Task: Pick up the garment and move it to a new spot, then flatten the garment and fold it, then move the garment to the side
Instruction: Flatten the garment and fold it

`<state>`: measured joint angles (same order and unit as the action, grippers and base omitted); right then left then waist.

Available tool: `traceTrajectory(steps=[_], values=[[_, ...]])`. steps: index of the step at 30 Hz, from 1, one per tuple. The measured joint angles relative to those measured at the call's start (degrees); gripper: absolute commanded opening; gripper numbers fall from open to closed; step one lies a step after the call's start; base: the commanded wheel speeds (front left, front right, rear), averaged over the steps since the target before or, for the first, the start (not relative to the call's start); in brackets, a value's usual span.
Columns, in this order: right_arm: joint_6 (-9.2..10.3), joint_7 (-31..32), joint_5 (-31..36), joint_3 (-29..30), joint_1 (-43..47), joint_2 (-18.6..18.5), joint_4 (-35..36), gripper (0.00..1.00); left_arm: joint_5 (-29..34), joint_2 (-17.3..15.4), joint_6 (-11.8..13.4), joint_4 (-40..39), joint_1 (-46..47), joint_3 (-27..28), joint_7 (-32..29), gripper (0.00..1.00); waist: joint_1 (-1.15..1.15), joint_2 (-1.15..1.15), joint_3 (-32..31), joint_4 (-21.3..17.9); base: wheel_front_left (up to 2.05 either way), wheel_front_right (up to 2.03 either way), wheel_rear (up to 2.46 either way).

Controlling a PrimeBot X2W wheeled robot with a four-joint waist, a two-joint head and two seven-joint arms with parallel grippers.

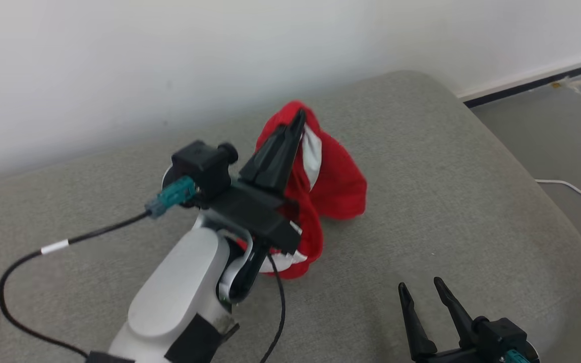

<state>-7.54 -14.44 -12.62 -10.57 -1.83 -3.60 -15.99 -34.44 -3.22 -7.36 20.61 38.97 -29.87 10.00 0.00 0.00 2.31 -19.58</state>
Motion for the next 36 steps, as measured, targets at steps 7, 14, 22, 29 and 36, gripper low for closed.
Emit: traceTrajectory(steps=[7, 14, 22, 29, 36], values=[[0.00, -0.27, -0.42, -0.42, -0.62, 0.30, -0.71, 1.00, -9.27, 0.25, 0.05, 0.04, 8.60, -2.80, 2.86, 0.00, 0.00, 0.00, 0.94, -3.47, 0.00, 0.00, 0.00], [0.00, -0.46, -0.62, 0.12, -0.92, 0.45, -0.60, 1.00, -14.07, 0.43, 4.44, 3.52, 8.60, -5.34, 4.38, 0.00, 0.00, 0.00, 2.85, -3.49, 0.00, 0.00, 0.00], [0.00, -0.55, -0.41, 0.73, -0.96, 0.56, -0.08, 1.00, -15.83, -4.15, 6.26, 6.33, -3.48, 0.62, 4.88, 0.00, 0.00, 0.00, 3.97, 1.24, 0.00, 0.00, 0.00], [0.00, -0.66, 0.05, 0.67, -0.92, 0.30, 0.23, 1.00, -18.02, -6.68, 7.88, 2.25, -14.55, 7.48, 5.03, 0.00, 0.00, 0.00, 4.09, 5.86, 0.00, 0.00, 0.00], [0.00, -0.35, 0.12, -0.16, -0.88, -0.14, 0.44, 1.00, -19.20, -8.06, 8.89, 4.16, -21.51, 9.48, 4.93, 0.00, 0.00, 0.00, 3.60, 10.15, 0.00, 0.00, 0.00]])
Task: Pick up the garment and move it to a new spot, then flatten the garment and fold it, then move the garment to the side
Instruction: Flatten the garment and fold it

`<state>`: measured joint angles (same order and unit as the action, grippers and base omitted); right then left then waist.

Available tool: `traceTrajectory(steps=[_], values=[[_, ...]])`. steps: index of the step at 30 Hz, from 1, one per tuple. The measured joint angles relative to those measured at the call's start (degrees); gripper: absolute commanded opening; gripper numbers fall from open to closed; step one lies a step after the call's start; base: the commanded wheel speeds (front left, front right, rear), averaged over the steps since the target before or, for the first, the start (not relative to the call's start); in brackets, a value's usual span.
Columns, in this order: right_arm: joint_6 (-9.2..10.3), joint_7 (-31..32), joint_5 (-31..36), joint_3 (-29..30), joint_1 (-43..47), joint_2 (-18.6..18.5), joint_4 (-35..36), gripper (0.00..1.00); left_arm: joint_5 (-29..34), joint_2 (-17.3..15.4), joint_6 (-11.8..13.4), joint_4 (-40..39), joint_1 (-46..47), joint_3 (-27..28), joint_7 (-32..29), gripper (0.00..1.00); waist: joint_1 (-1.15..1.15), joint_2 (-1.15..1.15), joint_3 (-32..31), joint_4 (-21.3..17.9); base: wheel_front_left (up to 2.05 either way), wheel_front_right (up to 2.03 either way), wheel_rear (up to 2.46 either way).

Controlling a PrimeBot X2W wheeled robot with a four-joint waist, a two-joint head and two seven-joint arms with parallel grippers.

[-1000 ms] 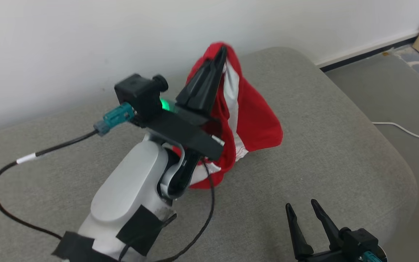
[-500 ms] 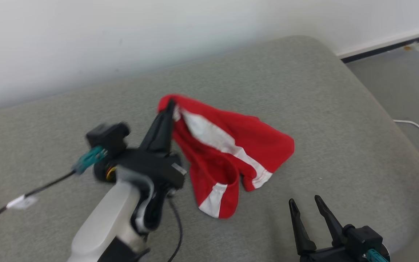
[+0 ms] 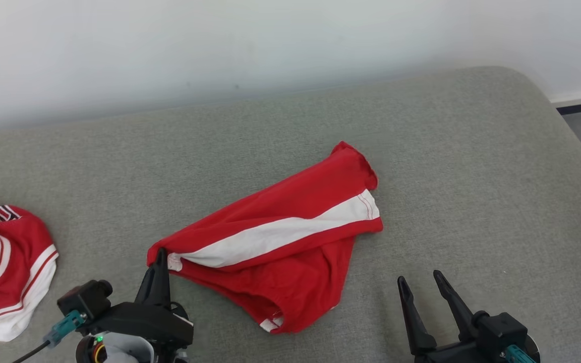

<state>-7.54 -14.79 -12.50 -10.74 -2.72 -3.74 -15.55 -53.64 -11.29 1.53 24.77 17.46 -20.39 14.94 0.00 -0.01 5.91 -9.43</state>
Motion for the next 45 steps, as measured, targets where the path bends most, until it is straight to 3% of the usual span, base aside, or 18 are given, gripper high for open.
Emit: traceTrajectory(steps=[1, 2, 3, 11, 23, 28, 31, 36, 45], values=[[0.00, 0.11, -0.01, -0.10, -0.01, -0.05, 0.00, 1.00, 0.01, -0.02, 0.03, 0.69, 0.02, 0.18, 0.00, 0.40, 0.00, 0.00, -0.10, 0.35, 0.00, 0.00, 0.00], [0.00, 0.14, -0.02, -0.26, -0.03, -0.07, 0.00, 1.00, 0.12, -0.01, 0.20, 1.62, 0.11, 0.46, 0.01, 0.97, 0.00, 0.00, -0.21, 0.60, 0.00, 0.00, 0.00], [0.00, 0.15, -0.08, -0.43, -0.08, -0.09, 0.00, 1.00, 0.25, 0.07, 0.26, 2.49, 0.29, 0.89, 0.01, 1.00, 0.00, 0.00, -0.31, 0.72, 0.00, 0.00, 0.00], [0.00, 0.16, -0.36, -0.12, -0.24, -0.40, 0.04, 1.00, 6.82, 0.51, 0.48, 5.80, 2.49, 5.56, 0.10, 1.00, 0.00, 0.00, -0.22, -0.69, 0.00, 0.00, 0.00], [0.00, 0.14, -0.43, 1.16, 0.69, -0.12, 0.04, 1.00, 7.10, 0.09, -0.91, 9.29, -1.80, 4.04, -0.93, 1.00, -0.01, 0.01, -2.42, -0.84, 0.00, 0.00, 0.00], [0.00, 0.14, -0.44, 1.86, 1.25, -0.02, 0.02, 1.00, 11.43, -0.65, -0.43, 3.53, -5.46, 4.46, -0.07, 1.00, -0.01, 0.00, -3.43, 0.13, 0.00, 0.00, 0.00], [0.00, 0.15, -0.44, 2.41, 1.72, 0.05, 0.07, 1.00, 16.93, -0.64, 0.23, -4.49, -9.08, 6.68, 0.05, 1.00, -0.01, 0.00, -4.02, 0.98, 0.00, 0.00, 0.00], [0.00, 0.26, -0.44, 3.32, 2.05, 0.13, 0.32, 1.00, 26.50, 1.87, -0.10, -16.23, -17.75, 10.50, 0.10, 1.00, -0.01, 0.00, -5.02, 2.46, 0.00, 0.00, 0.00], [0.00, 0.75, -0.45, 4.58, 2.48, 0.24, 0.54, 1.00, 36.19, 5.78, -5.15, -23.09, -25.98, 19.15, 0.11, 1.00, -0.01, 0.01, -6.37, 4.69, 0.00, 0.00, 0.00]])
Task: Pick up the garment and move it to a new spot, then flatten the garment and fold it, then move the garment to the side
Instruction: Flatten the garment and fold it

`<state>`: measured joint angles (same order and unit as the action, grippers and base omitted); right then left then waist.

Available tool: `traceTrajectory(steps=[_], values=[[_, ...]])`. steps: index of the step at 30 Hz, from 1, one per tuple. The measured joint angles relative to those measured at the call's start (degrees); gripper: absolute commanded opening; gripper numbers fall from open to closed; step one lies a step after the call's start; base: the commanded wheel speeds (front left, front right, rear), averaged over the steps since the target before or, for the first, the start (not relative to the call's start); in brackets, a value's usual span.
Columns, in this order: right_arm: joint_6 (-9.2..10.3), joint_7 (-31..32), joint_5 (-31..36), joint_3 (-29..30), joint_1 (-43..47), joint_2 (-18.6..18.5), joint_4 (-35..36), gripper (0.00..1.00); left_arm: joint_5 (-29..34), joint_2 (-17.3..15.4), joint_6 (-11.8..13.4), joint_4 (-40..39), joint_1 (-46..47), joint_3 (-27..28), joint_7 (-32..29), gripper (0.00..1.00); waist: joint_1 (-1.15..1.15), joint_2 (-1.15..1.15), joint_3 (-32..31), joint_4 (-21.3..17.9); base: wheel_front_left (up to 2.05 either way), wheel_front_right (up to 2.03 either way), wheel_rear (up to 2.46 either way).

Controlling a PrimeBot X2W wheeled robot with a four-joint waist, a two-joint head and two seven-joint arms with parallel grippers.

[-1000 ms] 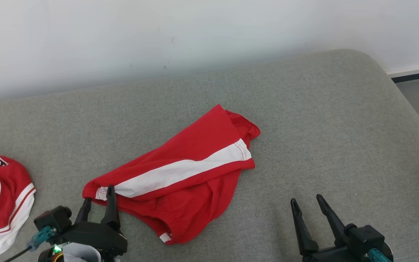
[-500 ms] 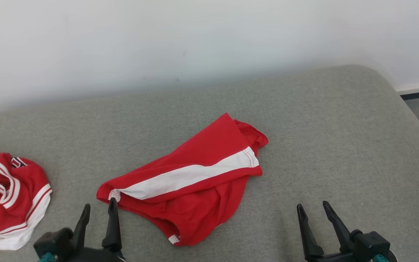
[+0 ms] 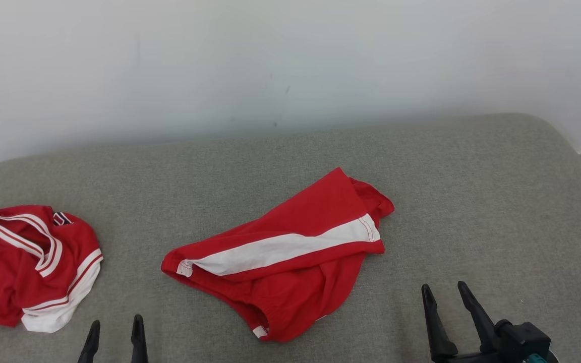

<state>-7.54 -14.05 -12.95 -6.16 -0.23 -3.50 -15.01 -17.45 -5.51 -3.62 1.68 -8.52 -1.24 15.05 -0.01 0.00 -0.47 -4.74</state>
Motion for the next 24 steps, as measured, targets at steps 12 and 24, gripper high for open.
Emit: traceTrajectory(steps=[12, 24], values=[[0.00, 1.26, 0.20, 0.04, 0.46, -0.30, -0.29, 1.00, 5.39, 1.85, -1.54, 1.00, -3.48, 8.49, 0.00, 1.00, 0.00, 0.00, -0.51, 1.80, 0.00, 0.00, 0.00], [0.00, 13.82, -4.42, 1.22, -6.74, -1.64, -2.03, 1.00, 6.80, 2.49, -3.23, 1.19, -2.58, 6.21, 0.00, 1.00, 0.01, 0.00, 0.82, 2.88, 0.00, 0.00, 0.00]])
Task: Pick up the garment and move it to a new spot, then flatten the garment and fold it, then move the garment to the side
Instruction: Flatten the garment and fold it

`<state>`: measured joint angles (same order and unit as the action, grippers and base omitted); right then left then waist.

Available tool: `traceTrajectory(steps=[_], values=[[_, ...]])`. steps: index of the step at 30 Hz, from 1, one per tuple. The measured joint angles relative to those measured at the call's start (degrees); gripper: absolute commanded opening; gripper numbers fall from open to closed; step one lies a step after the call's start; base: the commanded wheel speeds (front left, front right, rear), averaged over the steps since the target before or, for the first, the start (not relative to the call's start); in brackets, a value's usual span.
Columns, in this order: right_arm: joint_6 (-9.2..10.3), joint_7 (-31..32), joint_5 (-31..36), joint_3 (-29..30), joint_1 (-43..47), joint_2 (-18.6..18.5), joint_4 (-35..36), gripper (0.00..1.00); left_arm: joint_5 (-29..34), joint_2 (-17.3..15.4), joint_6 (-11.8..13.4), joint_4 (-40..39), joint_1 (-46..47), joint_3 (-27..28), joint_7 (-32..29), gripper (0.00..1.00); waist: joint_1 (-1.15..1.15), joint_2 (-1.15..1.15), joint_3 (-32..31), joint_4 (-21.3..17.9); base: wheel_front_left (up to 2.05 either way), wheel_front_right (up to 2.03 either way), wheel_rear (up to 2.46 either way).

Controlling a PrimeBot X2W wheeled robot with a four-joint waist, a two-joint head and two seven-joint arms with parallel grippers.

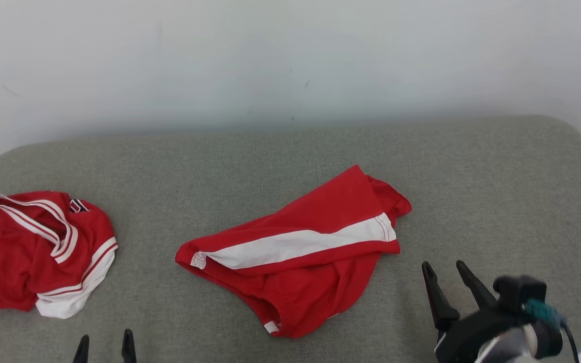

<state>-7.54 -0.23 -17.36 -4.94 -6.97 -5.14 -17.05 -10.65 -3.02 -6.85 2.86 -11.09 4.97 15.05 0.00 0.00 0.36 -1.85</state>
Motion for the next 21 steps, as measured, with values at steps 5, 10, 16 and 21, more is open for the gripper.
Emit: traceTrajectory(steps=[5, 10, 16, 21], values=[[0.00, 9.04, -0.85, 0.70, -5.54, -0.91, -3.33, 1.00, 0.11, 0.04, -0.22, -0.53, 1.20, -1.30, 0.00, 1.00, 0.00, 0.00, 1.25, 0.61, 0.00, 0.00, 0.00], [0.00, 14.33, -1.25, 2.91, -12.10, -1.93, -8.46, 1.00, 0.07, 0.07, -0.29, -0.80, 2.63, -3.27, 0.00, 1.00, 0.00, 0.00, 3.10, 2.30, 0.00, 0.00, 0.00], [0.00, 17.69, -4.13, 1.92, -16.72, -2.53, -13.90, 1.00, 0.08, 0.07, -0.31, -0.99, 3.44, -4.17, 0.00, 1.00, 0.01, 0.00, 5.32, 5.11, 0.00, 0.00, 0.00], [0.00, 17.86, -4.83, 1.23, -19.23, -3.32, -16.89, 1.00, 0.09, 0.07, -0.49, -1.13, 3.56, -4.10, 0.00, 1.00, 0.01, 0.00, 6.96, 7.01, 0.00, 0.00, 0.00]])
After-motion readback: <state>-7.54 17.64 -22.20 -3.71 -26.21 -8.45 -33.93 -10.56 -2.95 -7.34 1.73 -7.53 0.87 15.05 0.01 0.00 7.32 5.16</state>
